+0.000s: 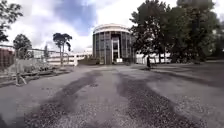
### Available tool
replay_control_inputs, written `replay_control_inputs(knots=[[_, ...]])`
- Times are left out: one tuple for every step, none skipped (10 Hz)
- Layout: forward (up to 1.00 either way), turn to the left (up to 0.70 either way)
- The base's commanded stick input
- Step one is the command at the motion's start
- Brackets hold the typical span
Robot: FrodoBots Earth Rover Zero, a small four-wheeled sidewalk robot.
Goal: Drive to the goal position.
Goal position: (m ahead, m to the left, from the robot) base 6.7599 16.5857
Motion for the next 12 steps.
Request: replay_control_inputs(knots=[[0.7,0.0],[0.7,0.0],[0.7,0.0],[0.7,0.0],[0.7,0.0],[0.7,0.0],[0.7,0.0],[0.7,0.0],[0.7,0.0],[0.7,0.0],[0.7,0.0],[0.7,0.0]])
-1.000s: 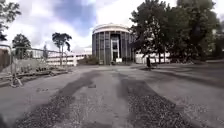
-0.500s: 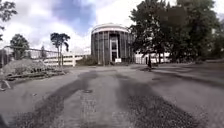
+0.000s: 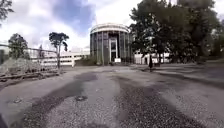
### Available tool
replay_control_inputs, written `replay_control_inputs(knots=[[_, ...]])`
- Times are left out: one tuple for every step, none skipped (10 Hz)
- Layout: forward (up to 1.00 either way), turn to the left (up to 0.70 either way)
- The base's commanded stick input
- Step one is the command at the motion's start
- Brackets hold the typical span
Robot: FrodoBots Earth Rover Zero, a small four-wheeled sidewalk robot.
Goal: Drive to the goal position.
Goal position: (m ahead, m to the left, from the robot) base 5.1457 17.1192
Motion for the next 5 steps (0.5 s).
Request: replay_control_inputs(knots=[[0.7,0.0],[0.7,0.0],[0.7,0.0],[0.7,0.0],[0.7,0.0]])
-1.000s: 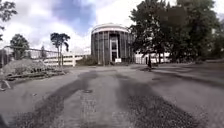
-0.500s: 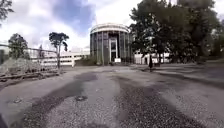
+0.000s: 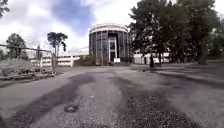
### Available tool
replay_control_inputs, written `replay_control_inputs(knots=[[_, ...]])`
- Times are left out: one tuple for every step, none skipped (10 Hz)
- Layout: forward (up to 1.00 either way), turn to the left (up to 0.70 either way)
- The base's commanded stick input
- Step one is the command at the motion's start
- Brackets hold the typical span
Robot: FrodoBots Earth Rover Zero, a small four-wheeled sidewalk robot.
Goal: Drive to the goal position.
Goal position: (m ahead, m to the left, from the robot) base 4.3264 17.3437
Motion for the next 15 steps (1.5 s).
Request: replay_control_inputs(knots=[[0.7,0.0],[0.7,0.0],[0.7,0.0],[0.7,0.0],[0.7,0.0],[0.7,0.0],[0.7,0.05],[0.7,0.11],[0.7,0.14],[0.7,0.14],[0.7,0.14],[0.7,0.14],[0.7,0.13],[0.7,0.09],[0.7,0.0]])
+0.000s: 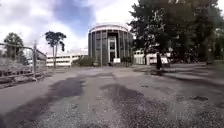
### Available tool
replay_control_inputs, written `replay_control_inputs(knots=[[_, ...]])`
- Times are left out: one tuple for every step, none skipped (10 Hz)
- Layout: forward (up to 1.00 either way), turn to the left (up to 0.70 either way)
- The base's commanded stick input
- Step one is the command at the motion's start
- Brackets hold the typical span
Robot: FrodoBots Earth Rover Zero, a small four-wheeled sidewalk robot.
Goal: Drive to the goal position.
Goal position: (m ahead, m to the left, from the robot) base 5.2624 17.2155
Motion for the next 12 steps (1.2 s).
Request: replay_control_inputs(knots=[[0.7,0.0],[0.7,0.0],[0.7,0.0],[0.7,0.0],[0.7,0.0],[0.7,0.0],[0.7,0.0],[0.7,0.0],[0.7,0.0],[0.7,0.0],[0.7,0.0],[0.7,0.0]])
